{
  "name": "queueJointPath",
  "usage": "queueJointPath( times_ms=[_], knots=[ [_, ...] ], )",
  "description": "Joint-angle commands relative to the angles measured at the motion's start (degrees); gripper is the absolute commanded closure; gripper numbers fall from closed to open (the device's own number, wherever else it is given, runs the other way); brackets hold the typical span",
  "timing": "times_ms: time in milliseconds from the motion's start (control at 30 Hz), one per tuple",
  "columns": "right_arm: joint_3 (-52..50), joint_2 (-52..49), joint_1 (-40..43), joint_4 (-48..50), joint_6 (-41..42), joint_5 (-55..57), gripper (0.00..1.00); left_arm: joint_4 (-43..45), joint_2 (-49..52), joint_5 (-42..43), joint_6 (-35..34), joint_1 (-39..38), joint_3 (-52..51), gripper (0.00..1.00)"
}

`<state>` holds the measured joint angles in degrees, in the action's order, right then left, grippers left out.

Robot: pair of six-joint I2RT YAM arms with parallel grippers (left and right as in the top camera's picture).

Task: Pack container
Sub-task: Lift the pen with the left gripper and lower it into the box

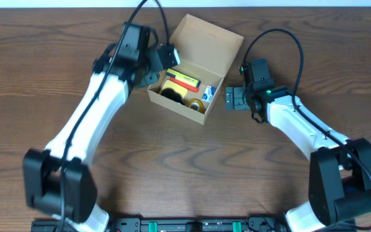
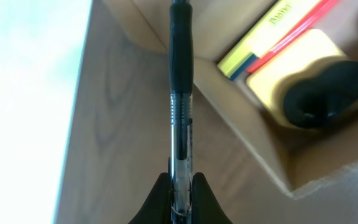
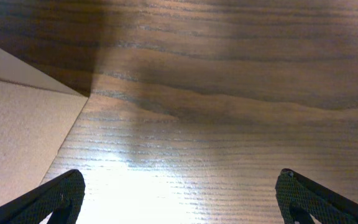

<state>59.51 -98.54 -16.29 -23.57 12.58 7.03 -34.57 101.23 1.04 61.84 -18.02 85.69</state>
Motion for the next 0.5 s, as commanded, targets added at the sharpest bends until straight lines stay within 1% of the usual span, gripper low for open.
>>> queueJointPath(
  times_ms=[0, 100, 233, 333, 400, 467],
  knots=[
    [-0.07, -0.48, 0.50, 0.00, 0.66, 0.00, 0.01, -1.97, 5.79, -0.87, 10.51, -1.03, 8.81, 0.94],
    [-0.07, -0.48, 0.50, 0.00, 0.66, 0.00, 0.01, -2.21, 9.25, -1.55, 15.39, -1.97, 12.63, 0.94],
    [-0.07, -0.48, 0.50, 0.00, 0.66, 0.00, 0.01, -2.40, 12.17, -1.36, 25.11, -3.58, 14.16, 0.94],
    [-0.07, -0.48, 0.50, 0.00, 0.66, 0.00, 0.01, -4.02, 12.79, 0.66, 27.17, -4.15, 14.14, 0.92],
    [-0.07, -0.48, 0.50, 0.00, 0.66, 0.00, 0.01, -5.20, 12.79, 3.76, 27.41, -4.15, 14.14, 0.89],
    [-0.07, -0.48, 0.50, 0.00, 0.66, 0.00, 0.01, -5.97, 12.81, 6.97, 28.04, -4.15, 14.14, 0.89]
  ],
)
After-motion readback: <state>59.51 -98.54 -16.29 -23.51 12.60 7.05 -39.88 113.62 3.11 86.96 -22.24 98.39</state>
